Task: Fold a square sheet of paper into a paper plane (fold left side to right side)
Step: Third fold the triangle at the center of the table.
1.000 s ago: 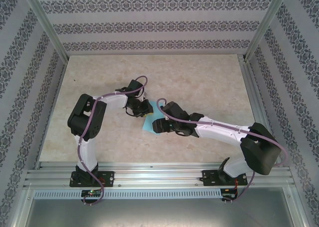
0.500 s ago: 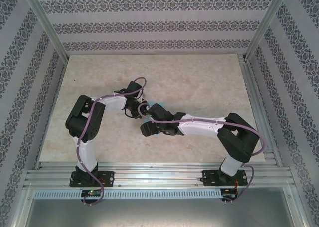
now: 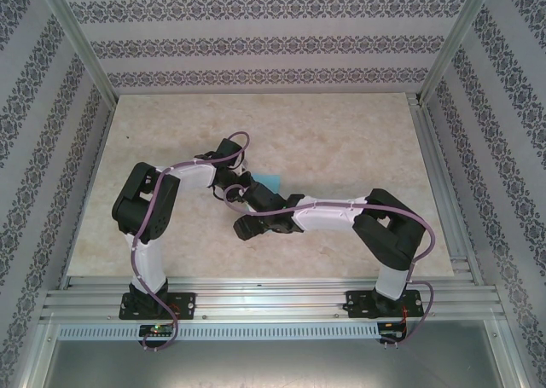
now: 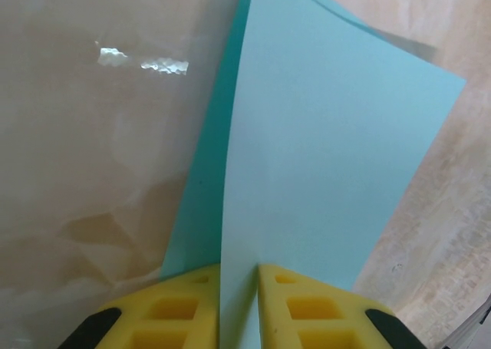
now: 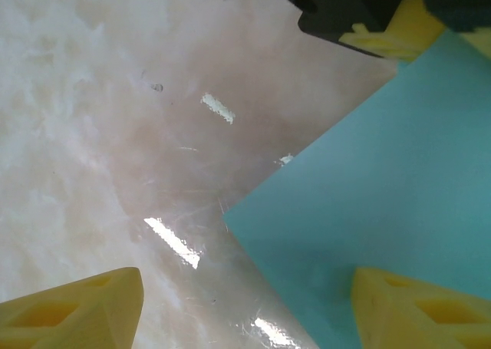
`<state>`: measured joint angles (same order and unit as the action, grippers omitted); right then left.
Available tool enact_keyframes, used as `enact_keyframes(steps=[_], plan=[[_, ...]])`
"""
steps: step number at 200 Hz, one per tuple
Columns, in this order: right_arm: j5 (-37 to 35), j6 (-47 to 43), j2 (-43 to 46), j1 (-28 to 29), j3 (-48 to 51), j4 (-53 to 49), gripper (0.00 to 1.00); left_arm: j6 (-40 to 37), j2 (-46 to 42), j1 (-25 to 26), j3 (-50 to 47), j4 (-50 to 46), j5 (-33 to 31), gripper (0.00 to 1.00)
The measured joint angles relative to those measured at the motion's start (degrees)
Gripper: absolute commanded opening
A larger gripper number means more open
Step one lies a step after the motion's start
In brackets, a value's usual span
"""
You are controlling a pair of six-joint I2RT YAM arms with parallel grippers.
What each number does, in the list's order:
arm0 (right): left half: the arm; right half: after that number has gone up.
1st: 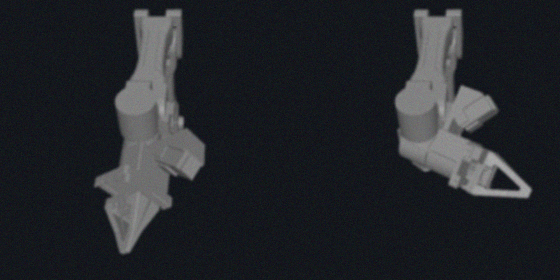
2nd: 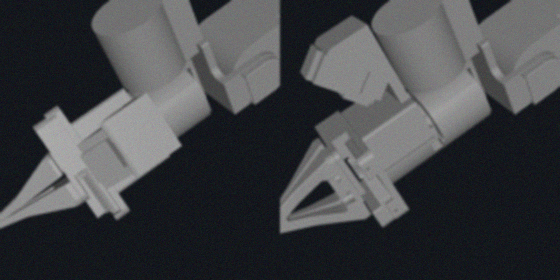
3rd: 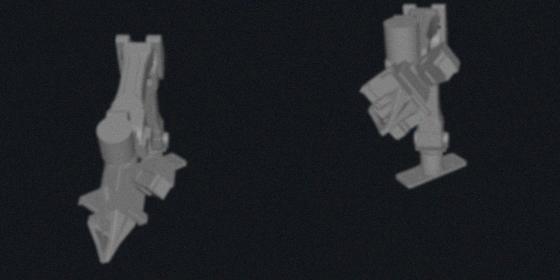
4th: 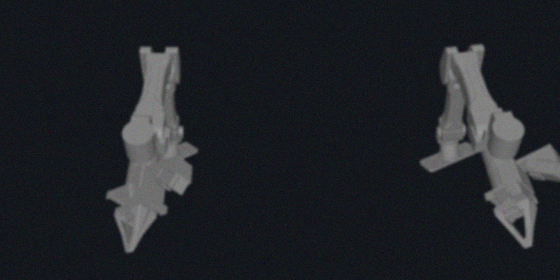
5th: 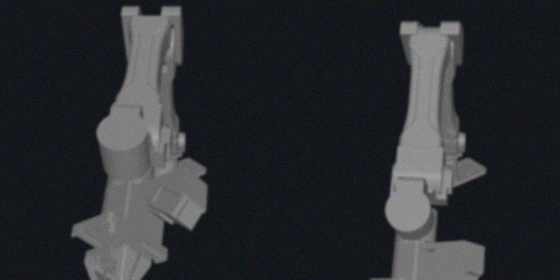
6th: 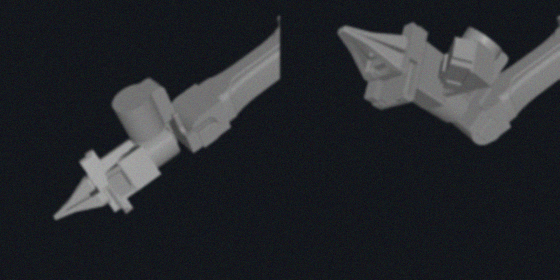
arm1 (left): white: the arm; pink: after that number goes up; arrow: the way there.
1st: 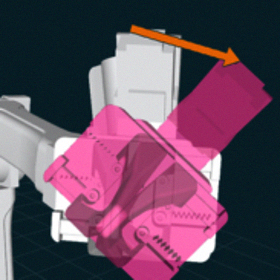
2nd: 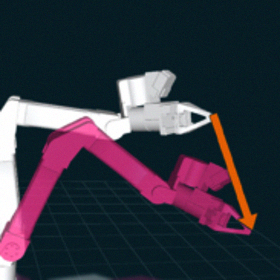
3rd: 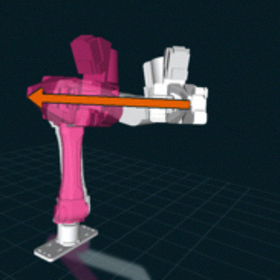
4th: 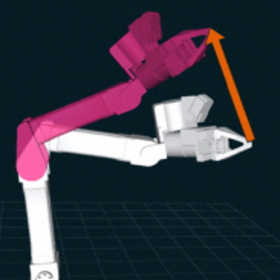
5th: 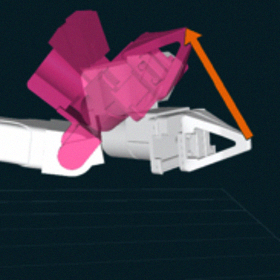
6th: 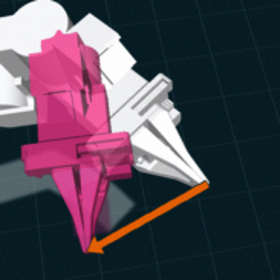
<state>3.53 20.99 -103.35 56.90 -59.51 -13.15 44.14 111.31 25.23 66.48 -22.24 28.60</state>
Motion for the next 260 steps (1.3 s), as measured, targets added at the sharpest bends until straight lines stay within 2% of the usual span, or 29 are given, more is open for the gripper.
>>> enact_keyframes(steps=[40,76,126,147,178,218,260], plan=[[0.2,-0.2,-0.5,0.1,0.2,0.0,0.72,0.5,-0.2,0.0,0.0,0.0,-0.1,0.18],[-2.1,-0.5,0.2,0.5,2.7,-0.2,0.72,1.0,-0.6,0.0,-0.8,0.0,-0.4,0.14],[-9.0,-1.9,13.7,0.8,7.6,-0.9,0.73,2.8,-3.6,0.0,-2.4,0.0,-0.9,0.09],[-11.0,-2.8,16.4,1.2,8.0,-0.9,0.73,4.0,-4.5,0.0,-3.0,0.0,-0.9,0.07],[-11.9,-4.1,13.8,3.2,7.2,-1.7,0.72,5.3,-4.6,0.0,-3.2,-0.1,-0.7,0.05],[-12.7,-5.8,6.1,4.2,1.6,-4.1,0.65,5.9,-4.6,0.0,-3.2,-0.1,-0.6,0.04],[-14.8,-7.5,1.7,5.0,-2.7,-5.5,0.58,5.9,-4.6,0.0,-3.2,-0.1,-0.6,0.04]])
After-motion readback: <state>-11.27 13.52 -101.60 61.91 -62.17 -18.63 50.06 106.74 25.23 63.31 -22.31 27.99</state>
